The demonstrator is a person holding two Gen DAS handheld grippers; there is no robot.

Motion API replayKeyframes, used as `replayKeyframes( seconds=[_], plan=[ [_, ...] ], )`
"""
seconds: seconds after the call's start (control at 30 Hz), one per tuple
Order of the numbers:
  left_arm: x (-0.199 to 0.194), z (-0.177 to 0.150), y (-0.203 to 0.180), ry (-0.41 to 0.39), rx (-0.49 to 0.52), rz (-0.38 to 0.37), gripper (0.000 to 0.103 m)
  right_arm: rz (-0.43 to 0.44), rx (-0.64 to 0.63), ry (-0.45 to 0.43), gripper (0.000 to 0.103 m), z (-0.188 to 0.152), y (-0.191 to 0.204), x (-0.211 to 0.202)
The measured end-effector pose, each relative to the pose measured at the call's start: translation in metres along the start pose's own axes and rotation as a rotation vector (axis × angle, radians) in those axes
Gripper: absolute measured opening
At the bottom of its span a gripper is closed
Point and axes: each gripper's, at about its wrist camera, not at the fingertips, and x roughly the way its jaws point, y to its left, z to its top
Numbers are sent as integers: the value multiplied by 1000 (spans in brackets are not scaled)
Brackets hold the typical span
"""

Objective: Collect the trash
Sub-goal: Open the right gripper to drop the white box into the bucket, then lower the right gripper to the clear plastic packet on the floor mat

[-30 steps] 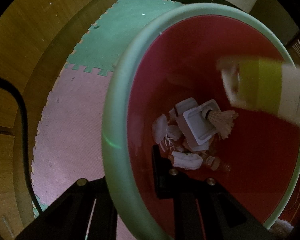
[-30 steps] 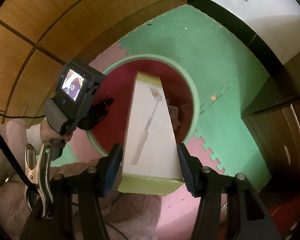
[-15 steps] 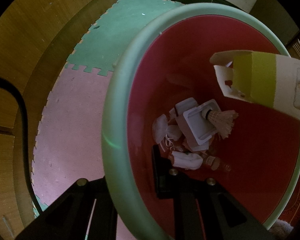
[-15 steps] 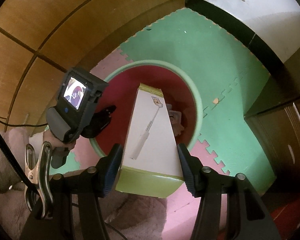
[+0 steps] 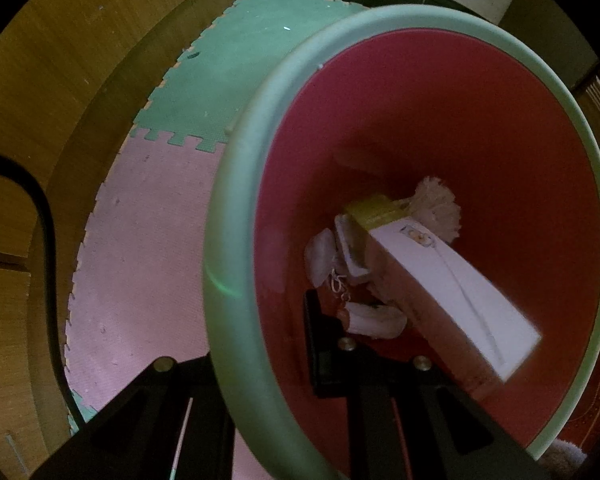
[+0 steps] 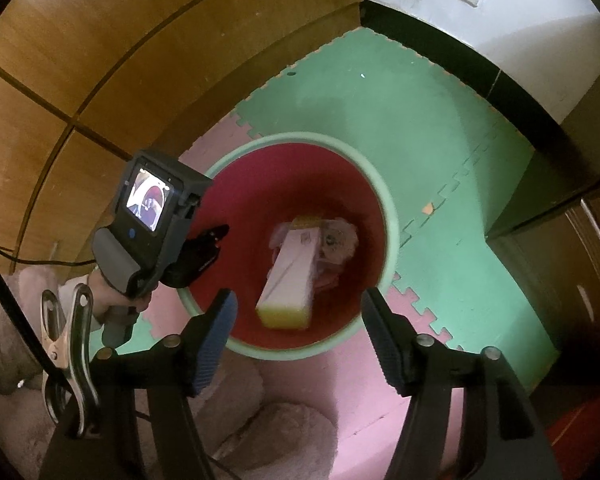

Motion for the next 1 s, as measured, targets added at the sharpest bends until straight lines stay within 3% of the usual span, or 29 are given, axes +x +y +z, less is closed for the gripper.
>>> replayKeyframes(
  seconds=[0.27, 0.53, 1.0],
  plan=[
    [0, 0, 0, 1, 2, 2, 10, 25, 30, -13, 66, -4, -10, -6],
    [0, 1, 0, 2, 1, -1, 10, 42, 105, -113, 66, -8, -30, -31],
    [1, -2, 0, 7, 2, 2, 10, -131, 307, -251, 66, -25, -113, -109]
  ],
)
